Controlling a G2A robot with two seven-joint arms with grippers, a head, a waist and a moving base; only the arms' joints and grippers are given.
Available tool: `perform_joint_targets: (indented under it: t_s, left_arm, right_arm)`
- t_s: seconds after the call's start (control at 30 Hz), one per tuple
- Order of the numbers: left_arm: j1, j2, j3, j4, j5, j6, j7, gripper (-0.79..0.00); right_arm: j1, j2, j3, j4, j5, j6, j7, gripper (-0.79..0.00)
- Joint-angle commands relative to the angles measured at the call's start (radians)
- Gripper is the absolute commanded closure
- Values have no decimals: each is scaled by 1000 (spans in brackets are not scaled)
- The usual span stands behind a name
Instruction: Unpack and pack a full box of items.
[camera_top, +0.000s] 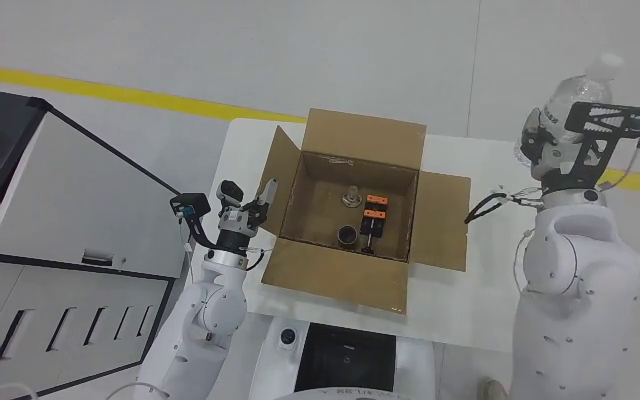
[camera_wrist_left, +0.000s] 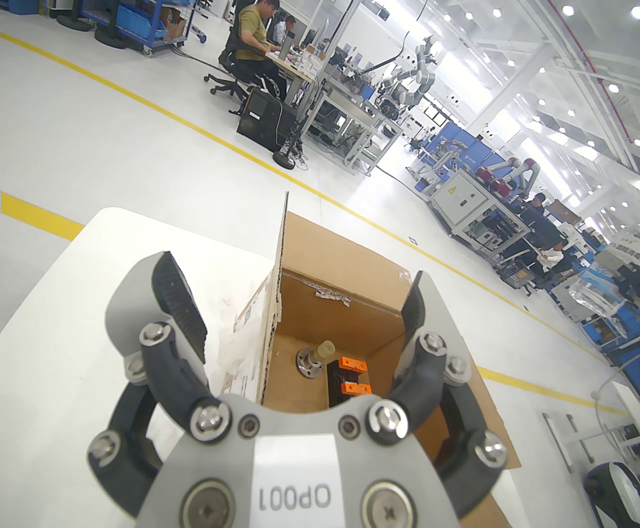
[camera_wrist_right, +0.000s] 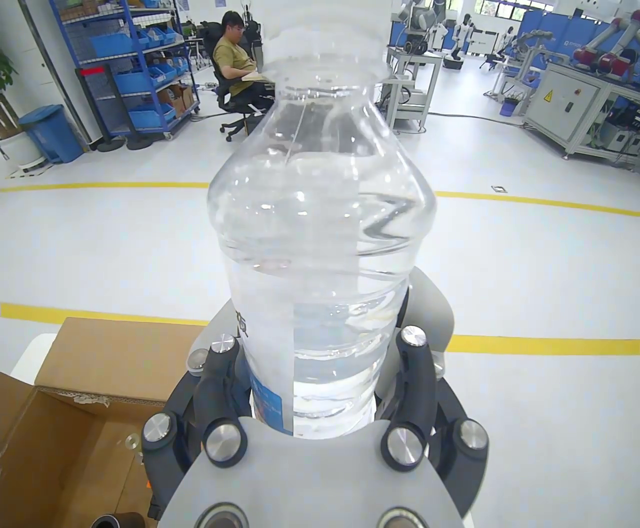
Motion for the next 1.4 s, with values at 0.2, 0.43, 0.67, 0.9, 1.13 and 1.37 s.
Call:
perform_joint_targets:
  t_s: [0.2,0.43,0.67,0.9,1.13,1.37]
  left_arm:
    - [0,0,0,0,0,0,0,-785]
    - [0,0,0,0,0,0,0,-785]
    - [0,0,0,0,0,0,0,-785]
    - [0,0,0,0,0,0,0,-785]
    - [0,0,0,0,0,0,0,-785]
    - [0,0,0,0,0,0,0,-785]
  right_arm:
    - [-34,6,44,116,73,-52,-213,0]
    - [27,28,161,372,103,-153,-451,0]
    - [68,41,211,492,99,-197,-484,0]
    - [68,41,211,492,99,-197,-484,0]
    - [44,49,223,672,128,-250,-685,0]
    - [133,77,262,990,87,-319,-902,0]
